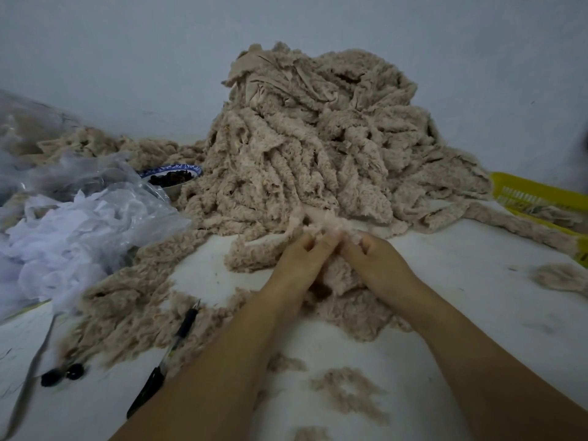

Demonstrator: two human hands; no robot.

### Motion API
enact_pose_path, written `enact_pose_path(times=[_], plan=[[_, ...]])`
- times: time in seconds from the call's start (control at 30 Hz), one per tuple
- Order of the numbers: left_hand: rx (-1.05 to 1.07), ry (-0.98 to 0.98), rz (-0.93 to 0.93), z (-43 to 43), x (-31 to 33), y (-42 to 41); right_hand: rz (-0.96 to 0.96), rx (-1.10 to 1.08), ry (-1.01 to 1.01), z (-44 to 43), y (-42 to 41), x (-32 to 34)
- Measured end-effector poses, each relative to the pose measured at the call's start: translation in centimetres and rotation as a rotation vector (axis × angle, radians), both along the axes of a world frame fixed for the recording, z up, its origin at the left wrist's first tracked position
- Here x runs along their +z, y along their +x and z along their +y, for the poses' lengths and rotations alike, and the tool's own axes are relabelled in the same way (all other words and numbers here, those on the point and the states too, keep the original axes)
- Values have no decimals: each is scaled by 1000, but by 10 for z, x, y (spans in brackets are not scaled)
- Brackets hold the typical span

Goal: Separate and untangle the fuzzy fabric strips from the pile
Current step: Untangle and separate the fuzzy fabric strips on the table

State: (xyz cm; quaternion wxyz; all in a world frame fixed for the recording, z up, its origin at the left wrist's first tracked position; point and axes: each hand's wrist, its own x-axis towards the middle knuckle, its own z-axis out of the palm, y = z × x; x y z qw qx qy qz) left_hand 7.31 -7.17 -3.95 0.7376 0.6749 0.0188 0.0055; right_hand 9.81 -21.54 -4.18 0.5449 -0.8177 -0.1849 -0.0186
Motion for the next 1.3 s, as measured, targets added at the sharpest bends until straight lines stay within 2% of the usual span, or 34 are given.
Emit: enact_pose_path(times=[0.17, 0.3, 0.37, 0.43, 0.53, 0.63, 0.73, 0.83, 0.93, 1.0, 1.03, 1.13, 1.17, 1.23, 1.3], plan=[[85, -278, -1, 0, 1, -1, 26, 49, -86, 4, -5, 5], [302, -707, -17, 32, 8, 10, -20, 54, -196, 4, -7, 5], [361, -801, 4, 46, 6, 12, 59, -3, -25, 1, -7, 7], [298, -666, 17, 41, 1, 11, 200, -69, 258, -1, -5, 12], [215, -304, 75, 22, 0, 9, 329, -145, 531, -7, 3, 17], [111, -160, 151, 10, 3, 7, 355, -138, 761, -11, 4, 22], [-31, 157, 104, 2, 3, -3, 375, -120, 987, -10, 3, 26], [-232, 538, -109, 1, -4, -3, 398, -55, 1149, -12, 5, 29], [-247, 559, -156, 4, -6, -5, 396, -57, 1284, -21, 11, 29], [-154, 439, -126, 5, -1, -7, 391, -125, 1361, -29, 15, 26], [-100, 287, -85, 8, 2, -7, 399, -173, 1401, -34, 19, 23], [-103, -424, 90, 18, 11, -5, 444, -292, 1505, -45, 25, 17], [-107, -599, 125, 21, 12, -4, 460, -302, 1520, -45, 25, 17], [-86, -788, 137, 27, 16, -3, 494, -329, 1487, -42, 24, 16], [-77, -871, 110, 30, 17, -4, 504, -366, 1383, -37, 23, 15]])
